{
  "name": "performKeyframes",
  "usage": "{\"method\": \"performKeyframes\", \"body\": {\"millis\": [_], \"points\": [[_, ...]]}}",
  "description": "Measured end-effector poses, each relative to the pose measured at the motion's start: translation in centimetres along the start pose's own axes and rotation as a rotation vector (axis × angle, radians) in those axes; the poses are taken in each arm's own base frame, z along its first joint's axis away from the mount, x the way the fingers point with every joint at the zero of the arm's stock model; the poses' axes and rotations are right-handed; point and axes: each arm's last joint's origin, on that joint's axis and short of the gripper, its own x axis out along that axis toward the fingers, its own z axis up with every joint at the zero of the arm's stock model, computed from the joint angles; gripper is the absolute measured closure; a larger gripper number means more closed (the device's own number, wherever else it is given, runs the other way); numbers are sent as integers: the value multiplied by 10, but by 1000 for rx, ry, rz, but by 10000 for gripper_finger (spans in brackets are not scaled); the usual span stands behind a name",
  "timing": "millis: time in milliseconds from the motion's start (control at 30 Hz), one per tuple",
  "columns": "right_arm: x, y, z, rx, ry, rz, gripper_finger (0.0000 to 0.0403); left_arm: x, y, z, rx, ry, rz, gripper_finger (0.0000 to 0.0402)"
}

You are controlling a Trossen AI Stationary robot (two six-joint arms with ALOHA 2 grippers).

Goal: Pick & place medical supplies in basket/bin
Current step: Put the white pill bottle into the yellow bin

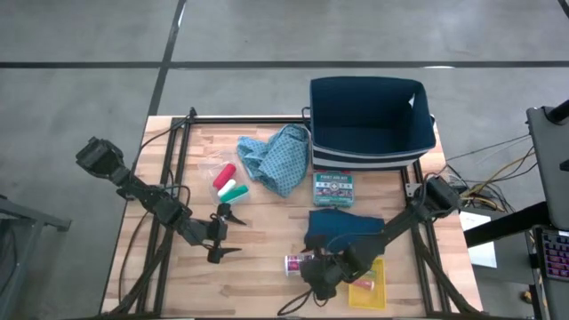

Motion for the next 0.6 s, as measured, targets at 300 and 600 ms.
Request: {"method": "performKeyframes", "body": {"millis": [300,600], "points": [[19,-2,-6,10,60,24,3,0,0,0,0,0,0,3],[19,-3,-6,11,54,33,3,0,0,0,3,0,0,3]]}}
